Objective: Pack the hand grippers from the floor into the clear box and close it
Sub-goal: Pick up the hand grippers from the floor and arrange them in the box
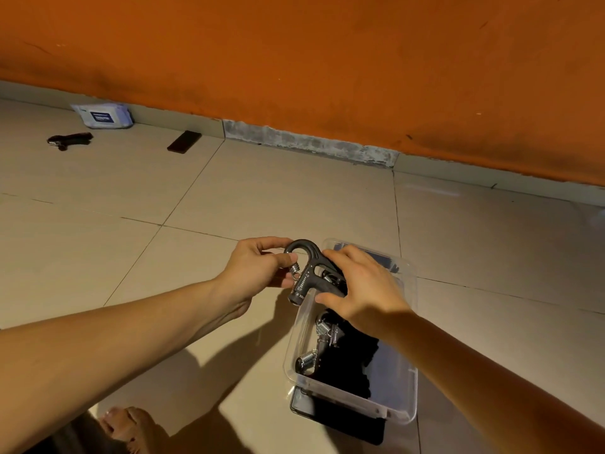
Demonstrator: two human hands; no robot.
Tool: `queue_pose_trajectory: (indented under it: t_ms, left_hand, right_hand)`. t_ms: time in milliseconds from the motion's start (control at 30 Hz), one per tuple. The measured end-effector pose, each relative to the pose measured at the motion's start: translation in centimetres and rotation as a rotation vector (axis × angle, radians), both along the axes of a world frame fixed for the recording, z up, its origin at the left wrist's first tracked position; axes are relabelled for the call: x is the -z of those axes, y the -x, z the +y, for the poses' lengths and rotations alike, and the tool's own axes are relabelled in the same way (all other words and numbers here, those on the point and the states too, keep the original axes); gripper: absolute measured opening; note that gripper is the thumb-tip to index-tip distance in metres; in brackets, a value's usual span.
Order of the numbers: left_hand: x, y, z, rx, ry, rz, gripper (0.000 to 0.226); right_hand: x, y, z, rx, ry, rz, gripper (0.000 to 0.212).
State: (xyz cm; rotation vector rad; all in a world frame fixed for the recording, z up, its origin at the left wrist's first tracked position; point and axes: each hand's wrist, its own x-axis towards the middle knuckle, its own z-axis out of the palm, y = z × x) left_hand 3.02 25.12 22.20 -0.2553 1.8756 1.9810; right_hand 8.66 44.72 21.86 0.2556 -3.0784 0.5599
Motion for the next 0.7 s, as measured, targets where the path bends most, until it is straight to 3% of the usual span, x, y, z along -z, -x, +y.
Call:
queue_pose_trajectory:
  t_ms: [167,267,333,400,500,700]
  left_hand:
    - [1.8,0.7,0.1,0.171,0.065,0.036,0.031]
    - [4.4,1.5,-0.5,0.476,0.464,0.276,0.054]
    - [6.1,1.5,-0.9,0.729,0.769,0.445,0.082]
    - [7.7,1.1,-1.0,0.96,0.947,0.571,0.107]
    - [9.5,1.2,-1.1,1.156,1.06,0.656,0.121]
    - [10.6,1.3,-0.6,1.247,1.1,0.751,0.118]
  right_hand:
    - [1.7,0.7,1.3,0.016,0.088,-0.058,0.071]
    - [2.8,1.5,3.6,0.036,0.07,-0.128,0.073]
    - [3.8,1.9,5.3,0.064,0.064,-0.176,0.071]
    - [5.1,2.0,6.5,0.093,0.03,-0.228,0.069]
    - [7.8,1.9,7.2,0.138,-0.023,-0.336,0.067]
    - [12.5,0.6,7.3,0.076,-0.197,-0.443,0.074]
